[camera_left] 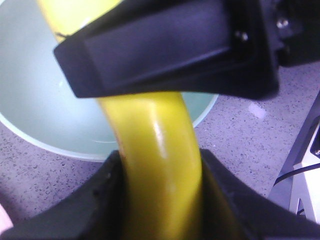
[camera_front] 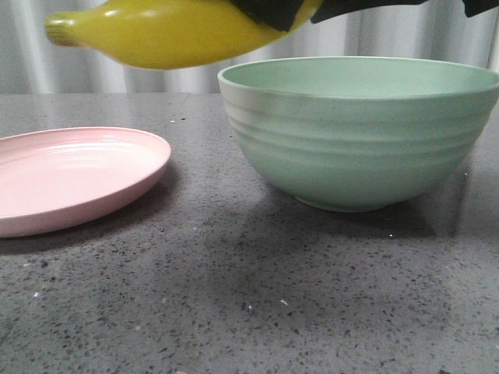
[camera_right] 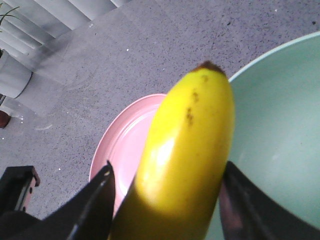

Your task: Transfer banana from pink plate to green bowl

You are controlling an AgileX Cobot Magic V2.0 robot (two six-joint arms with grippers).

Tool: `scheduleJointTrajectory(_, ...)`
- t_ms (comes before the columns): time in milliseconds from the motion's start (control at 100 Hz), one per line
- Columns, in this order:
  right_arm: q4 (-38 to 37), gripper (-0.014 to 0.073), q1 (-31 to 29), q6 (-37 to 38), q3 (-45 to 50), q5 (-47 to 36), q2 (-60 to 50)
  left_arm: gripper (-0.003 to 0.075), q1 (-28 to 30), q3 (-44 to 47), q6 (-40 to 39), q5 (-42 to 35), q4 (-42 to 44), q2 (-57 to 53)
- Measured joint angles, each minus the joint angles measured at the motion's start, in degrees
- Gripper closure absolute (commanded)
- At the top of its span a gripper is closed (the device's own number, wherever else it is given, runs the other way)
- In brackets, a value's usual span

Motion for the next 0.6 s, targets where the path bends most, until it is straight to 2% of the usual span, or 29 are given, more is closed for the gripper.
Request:
scheduleJointTrajectory(70, 0.63, 0.0498, 0.00, 0.50, 0.00, -0.34, 0.00, 0.0739, 0.00, 0.00, 0.00, -0.15, 0.00, 0.00)
scheduleJointTrajectory(80, 0.78, 0.0538, 0.00, 0.67, 0.00, -0.35, 0.00, 0.0739, 0.00, 0.00, 0.10, -0.15, 0.00, 0.00)
scheduleJointTrajectory(170, 1.94, 0.0664, 0.00, 1.51, -0.04, -1.41, 0.00, 0.0710, 0.00, 0.00, 0.13, -0.48, 0.12, 0.00)
scheduleJointTrajectory(270, 2.28, 0.0664, 0.00, 1.70, -0.04, -1.65, 0.00, 0.0588, 0.00, 0.00, 0.13, -0.48, 0.20, 0.00)
scheduleJointTrajectory(390, 2.28, 0.0664, 0.00, 1.58, -0.04, -1.65, 0.00, 0.0380, 0.00, 0.00, 0.38, -0.48, 0.33, 0.09)
scheduleJointTrajectory(460, 1.60, 0.0664, 0.14, 0.64, -0.13, -1.42, 0.00, 0.0290, 0.00, 0.00, 0.96, -0.37, 0.21, 0.23)
scheduleJointTrajectory(510, 1.50, 0.0664, 0.25, 0.46, -0.13, -1.07, 0.00, 0.0261, -0.12, -0.10, 1.23, -0.63, 0.33, 0.23)
scheduleJointTrajectory(600, 1.20, 0.0664, 0.38, 0.06, -0.13, -1.07, 0.00, 0.0258, -0.25, -0.58, 1.47, -0.99, 2.01, -0.56)
